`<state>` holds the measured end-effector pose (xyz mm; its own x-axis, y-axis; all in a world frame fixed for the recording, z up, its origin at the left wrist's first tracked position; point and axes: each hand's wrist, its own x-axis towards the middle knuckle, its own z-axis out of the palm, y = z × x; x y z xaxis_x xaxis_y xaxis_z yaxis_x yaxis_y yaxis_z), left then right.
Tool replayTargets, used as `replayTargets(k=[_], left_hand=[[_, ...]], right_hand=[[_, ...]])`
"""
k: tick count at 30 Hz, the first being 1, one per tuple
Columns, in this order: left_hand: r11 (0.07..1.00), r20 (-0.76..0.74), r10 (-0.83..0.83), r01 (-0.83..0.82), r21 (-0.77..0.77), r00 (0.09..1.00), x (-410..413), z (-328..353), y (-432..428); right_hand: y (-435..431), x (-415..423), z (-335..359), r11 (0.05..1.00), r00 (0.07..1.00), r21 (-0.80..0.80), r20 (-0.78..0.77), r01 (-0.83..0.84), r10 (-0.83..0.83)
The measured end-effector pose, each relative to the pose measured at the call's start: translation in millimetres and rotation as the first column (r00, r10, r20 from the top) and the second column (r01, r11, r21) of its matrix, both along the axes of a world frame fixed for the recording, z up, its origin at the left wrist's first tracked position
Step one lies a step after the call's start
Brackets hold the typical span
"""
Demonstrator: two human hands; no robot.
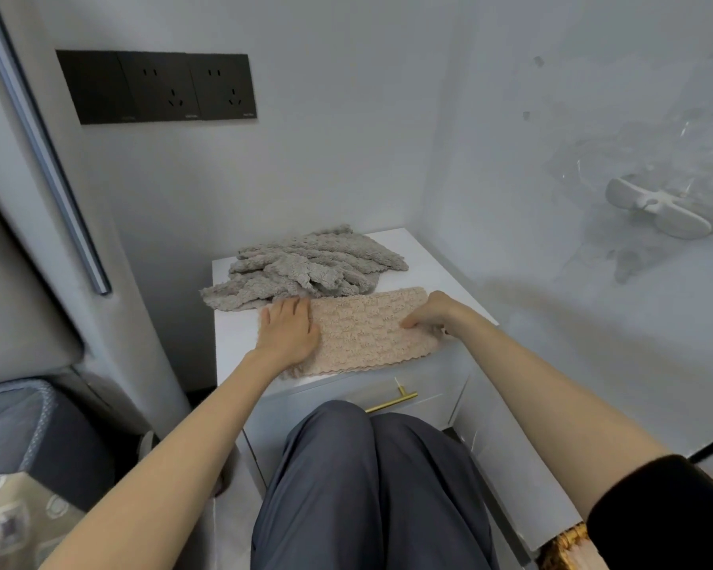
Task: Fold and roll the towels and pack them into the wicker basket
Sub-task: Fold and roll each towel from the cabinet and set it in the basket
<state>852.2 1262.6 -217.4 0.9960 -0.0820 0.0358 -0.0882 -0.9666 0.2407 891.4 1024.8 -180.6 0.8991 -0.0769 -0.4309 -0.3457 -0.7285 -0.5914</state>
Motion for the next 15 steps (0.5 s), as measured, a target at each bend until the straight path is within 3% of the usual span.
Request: replayTargets(k=[5, 6, 9, 12, 15], left_hand=[[0.995, -0.071, 0.051, -0.045, 0.087, 0.996, 17, 6, 9], [0.994, -0.078, 0.049, -0.040, 0.106, 0.996, 19, 9, 9], [0.992, -0.135, -0.066, 0.080, 0.101, 0.989, 20, 19, 3], [0.969, -0.244, -0.231, 0.201, -0.141, 0.942, 18, 28, -17], [0.890, -0.368, -0.280, 0.096, -0.445, 0.887, 16, 30, -40]], right_hand=[[-16, 5, 21, 0.999, 0.997, 0.026, 0.067, -0.026, 0.024], [-20, 6, 26, 0.999, 0.992, -0.027, 0.120, -0.045, 0.048], [-29, 9, 40, 0.924, 0.939, -0.382, 0.310, -0.019, 0.148], [-39, 17, 50, 0.871, 0.898, -0.484, 0.417, 0.089, 0.140], [-44, 32, 56, 0.904, 0.870, -0.403, 0.487, 0.144, 0.078]])
